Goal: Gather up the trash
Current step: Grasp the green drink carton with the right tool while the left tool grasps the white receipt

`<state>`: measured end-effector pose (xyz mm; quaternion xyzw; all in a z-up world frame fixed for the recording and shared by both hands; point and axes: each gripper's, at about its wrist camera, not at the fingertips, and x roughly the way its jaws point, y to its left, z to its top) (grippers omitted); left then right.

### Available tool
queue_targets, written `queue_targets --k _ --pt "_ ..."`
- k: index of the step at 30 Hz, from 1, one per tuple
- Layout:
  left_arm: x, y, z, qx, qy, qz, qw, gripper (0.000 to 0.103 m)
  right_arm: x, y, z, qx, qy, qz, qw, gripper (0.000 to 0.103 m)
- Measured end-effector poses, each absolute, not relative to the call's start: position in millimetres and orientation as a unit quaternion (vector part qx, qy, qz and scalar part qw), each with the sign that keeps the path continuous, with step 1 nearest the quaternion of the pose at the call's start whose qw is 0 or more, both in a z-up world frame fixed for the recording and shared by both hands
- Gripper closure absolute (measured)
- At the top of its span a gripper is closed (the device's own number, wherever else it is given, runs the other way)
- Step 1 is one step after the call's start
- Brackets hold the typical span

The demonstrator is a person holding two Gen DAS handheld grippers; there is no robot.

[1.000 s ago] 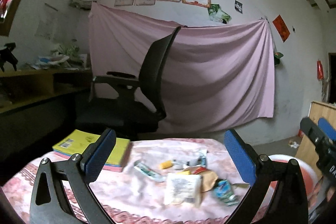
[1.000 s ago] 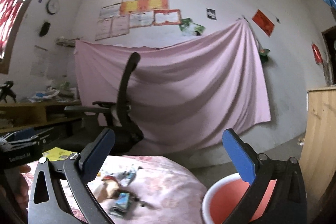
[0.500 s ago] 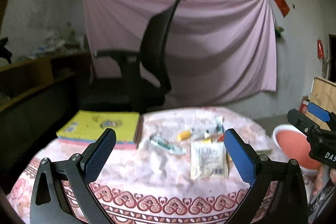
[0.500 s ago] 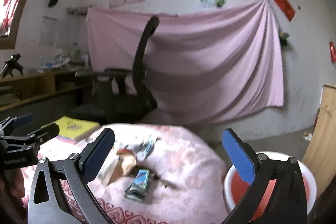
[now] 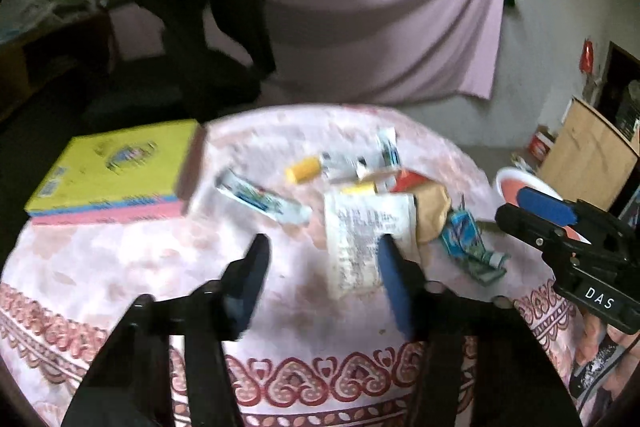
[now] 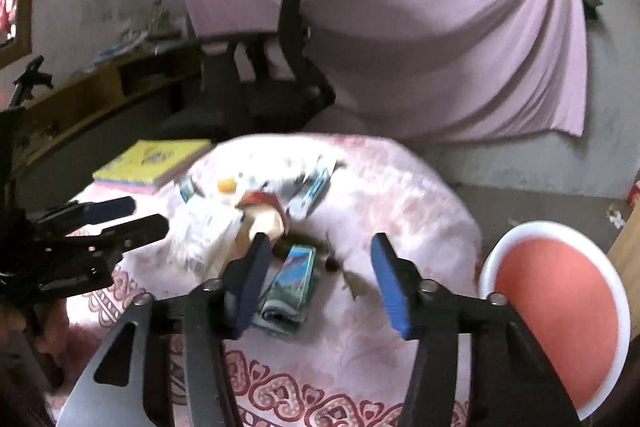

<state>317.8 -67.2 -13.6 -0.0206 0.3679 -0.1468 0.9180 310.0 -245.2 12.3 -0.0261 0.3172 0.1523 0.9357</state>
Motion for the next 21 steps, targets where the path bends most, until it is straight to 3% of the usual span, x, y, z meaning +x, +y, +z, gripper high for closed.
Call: queue_targets --k 4,15,18,21 --pt "327.0 -69.9 -23.8 -0.028 0.398 -0.167 0.902 0.066 312.9 -242.2 5.4 -0.023 0.347 0.165 0.923 0.061" --pt "336.8 -57.0 -31.4 -0.082 0.428 -0.193 0.879 0.067 322.7 -232.7 -8.8 -0.028 0.394 0.191 0.898 0.062" --pt "335.9 -60.6 -30.8 -0.081 0.428 -0.213 0.875 0.081 326.4 -231.0 -13.9 -0.028 0.408 0.195 0.891 0.062" --pt "335.2 -61.9 -30.3 -0.077 0.428 -0.212 0.875 0.081 329.7 -231.1 -18.2 -0.023 0.420 0.198 0.885 0.066"
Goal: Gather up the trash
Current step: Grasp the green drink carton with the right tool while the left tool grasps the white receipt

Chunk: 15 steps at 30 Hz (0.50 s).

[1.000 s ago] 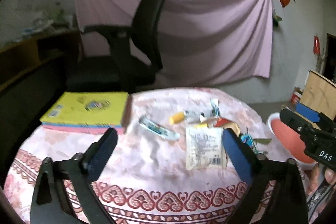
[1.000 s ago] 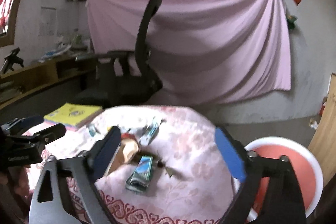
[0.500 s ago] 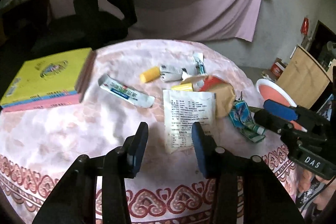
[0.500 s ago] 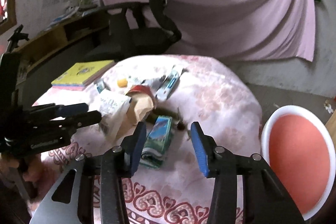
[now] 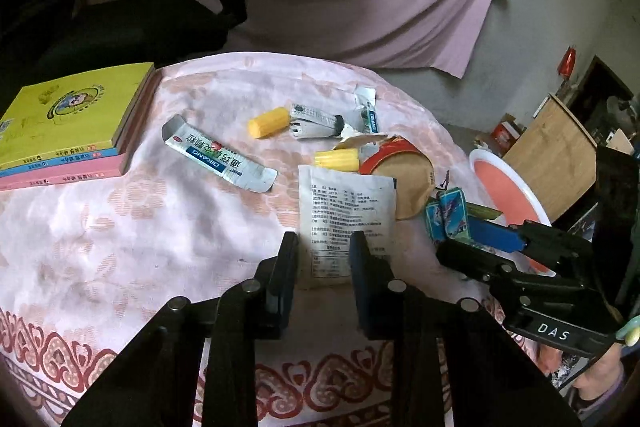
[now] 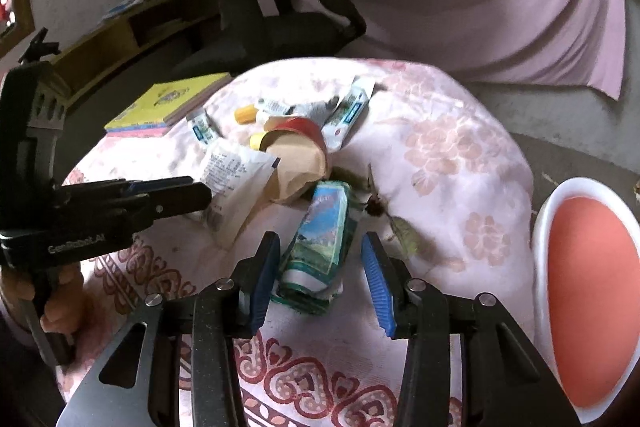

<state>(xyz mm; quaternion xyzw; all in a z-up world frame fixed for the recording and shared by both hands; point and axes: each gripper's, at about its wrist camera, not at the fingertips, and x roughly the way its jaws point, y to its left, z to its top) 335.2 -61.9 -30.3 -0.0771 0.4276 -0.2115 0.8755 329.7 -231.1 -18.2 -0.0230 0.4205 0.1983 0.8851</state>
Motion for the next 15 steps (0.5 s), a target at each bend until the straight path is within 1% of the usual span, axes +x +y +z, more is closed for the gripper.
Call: queue_targets --k 4,6,11,15 --pt "334.8 -62.9 -29.9 -0.078 0.426 -0.208 0.877 0.086 329.8 -230.9 -19.3 -0.024 0.422 0.195 0.885 0.072" --pt "332.7 -63.6 -28.6 -0.075 0.422 -0.207 0.879 0.095 329.0 -230.9 -18.6 -0.026 0.420 0.195 0.886 0.077" --pt "328.3 -64.5 -26.5 -0.069 0.411 -0.210 0.884 0.098 327.1 -230.7 -17.3 -0.027 0.413 0.198 0.889 0.077" --pt "327.4 -58.4 -25.7 -0.082 0.404 -0.213 0.886 0.100 325.5 -232.2 -15.0 -0.025 0.404 0.196 0.893 0.077"
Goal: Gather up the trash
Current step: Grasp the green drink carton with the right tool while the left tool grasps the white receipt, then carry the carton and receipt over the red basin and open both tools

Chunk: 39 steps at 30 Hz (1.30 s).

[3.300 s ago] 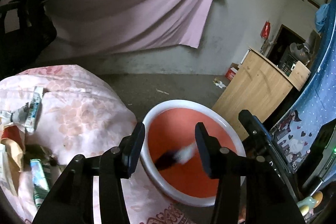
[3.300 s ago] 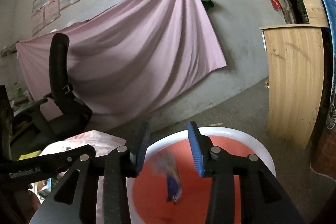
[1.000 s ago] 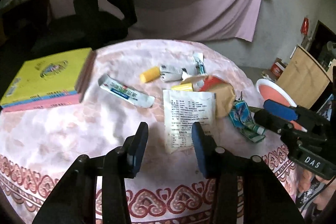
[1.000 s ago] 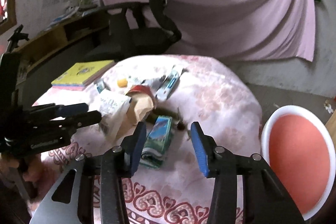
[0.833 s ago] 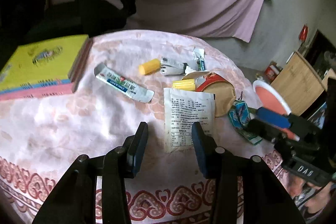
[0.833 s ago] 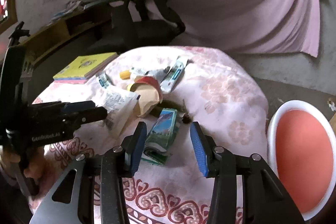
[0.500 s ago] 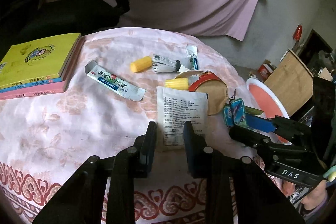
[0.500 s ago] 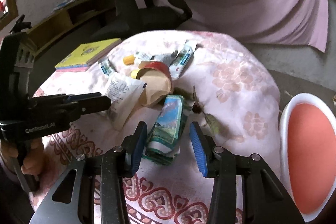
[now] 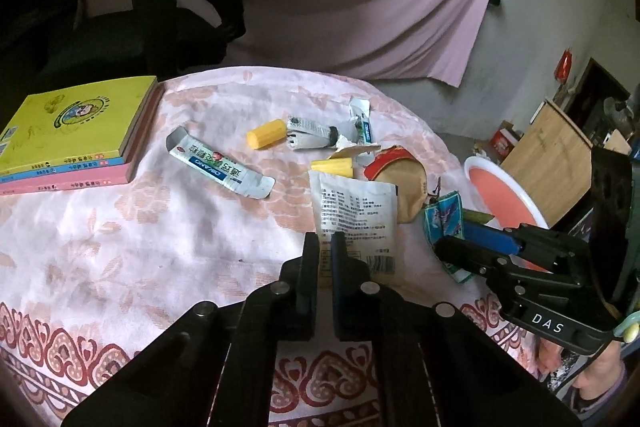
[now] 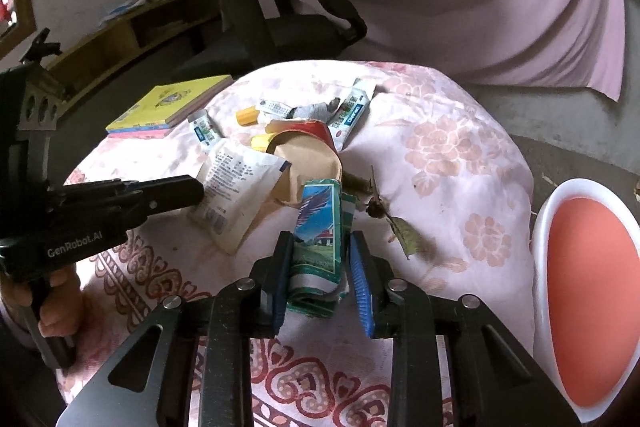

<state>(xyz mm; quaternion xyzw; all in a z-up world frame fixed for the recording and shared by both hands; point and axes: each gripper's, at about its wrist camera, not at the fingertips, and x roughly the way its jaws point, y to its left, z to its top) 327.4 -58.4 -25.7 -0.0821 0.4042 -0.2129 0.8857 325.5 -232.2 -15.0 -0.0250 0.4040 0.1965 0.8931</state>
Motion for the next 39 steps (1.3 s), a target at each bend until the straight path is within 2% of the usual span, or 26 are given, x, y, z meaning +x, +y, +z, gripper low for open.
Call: queue_targets --k 8,17,24,39 --pt "308.5 -55.5 -10.6 -0.082 0.361 -0.206 0.906 0.103 316.8 -237.8 -5.2 -0.017 0.373 0.196 0.907 0.077" --pt "265.3 -78.6 13.9 -0.010 0.272 -0.185 0.944 0.103 302.9 -239.0 8.6 -0.016 0.323 0.200 0.925 0.077" --pt "245.4 -91.5 23.0 0.026 0.218 -0.157 0.963 0.103 286.0 -246.4 23.2 -0.009 0.263 0.198 0.944 0.077" --pt "234.9 -141.6 65.1 0.014 0.131 -0.187 0.973 0.103 248.6 -310.9 59.5 0.032 0.101 0.113 0.988 0.077"
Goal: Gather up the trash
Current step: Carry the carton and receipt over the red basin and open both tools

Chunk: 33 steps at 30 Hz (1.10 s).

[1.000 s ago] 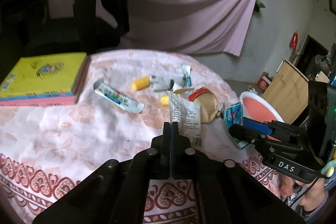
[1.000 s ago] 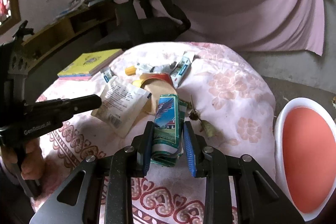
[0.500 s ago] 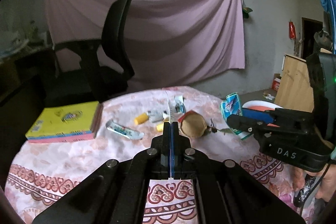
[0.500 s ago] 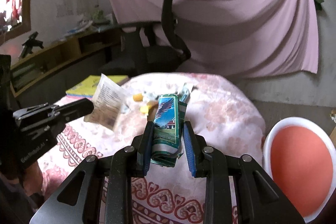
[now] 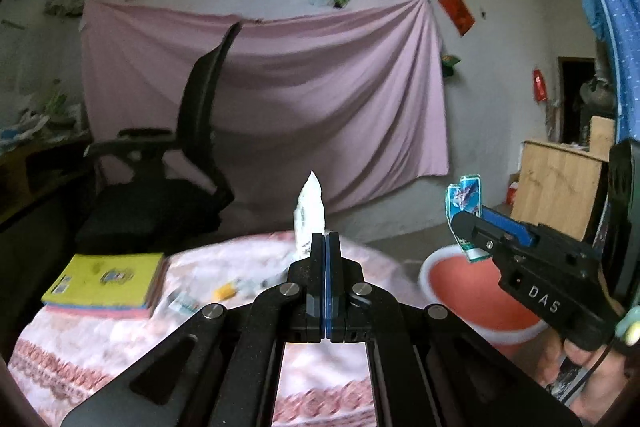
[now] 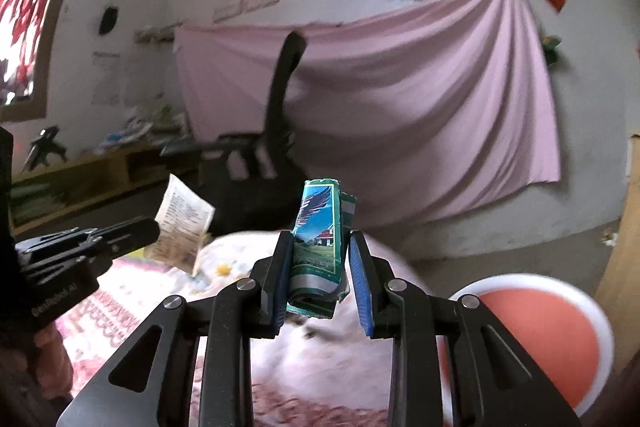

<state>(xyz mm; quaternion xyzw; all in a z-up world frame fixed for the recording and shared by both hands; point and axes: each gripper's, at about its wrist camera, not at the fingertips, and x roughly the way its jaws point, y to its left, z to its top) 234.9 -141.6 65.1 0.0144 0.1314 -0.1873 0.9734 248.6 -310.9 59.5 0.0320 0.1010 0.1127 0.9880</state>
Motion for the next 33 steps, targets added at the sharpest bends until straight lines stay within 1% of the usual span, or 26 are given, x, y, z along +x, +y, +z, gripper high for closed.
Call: queue_targets --k 4,10,15,17,21,30,32,33 --pt "240.5 -169.4 76.7 0.008 0.114 -0.223 0.968 0.103 246.0 -339.0 64.6 0.052 0.078 0.069 0.993 0.077" --pt "255.5 -223.9 78.1 0.006 0.130 -0.278 0.952 0.103 252.5 -385.3 56.0 0.096 0.100 0.006 0.990 0.077" --pt "277.8 -265.9 64.7 -0.005 0.191 -0.317 0.929 0.103 263.4 -418.9 42.5 0.131 0.143 -0.031 0.981 0.076" --pt "290.9 -280.8 54.1 -0.015 0.227 -0.325 0.918 0.103 268.8 -429.1 34.2 0.142 0.172 -0.039 0.974 0.076" --pt "307.6 -292.1 43.3 -0.031 0.273 -0.331 0.903 0.103 274.1 -445.2 20.1 0.168 0.210 -0.052 0.962 0.076" --pt "332.1 -301.9 35.0 -0.073 0.344 -0.345 0.870 0.103 277.5 -461.8 10.5 0.190 0.242 -0.078 0.948 0.074" --pt "334.7 -300.5 33.4 -0.081 0.353 -0.344 0.866 0.103 277.0 -461.2 11.0 0.189 0.242 -0.080 0.948 0.071" --pt "335.3 -300.5 33.3 -0.084 0.356 -0.344 0.865 0.103 276.4 -460.8 11.2 0.189 0.241 -0.080 0.949 0.068"
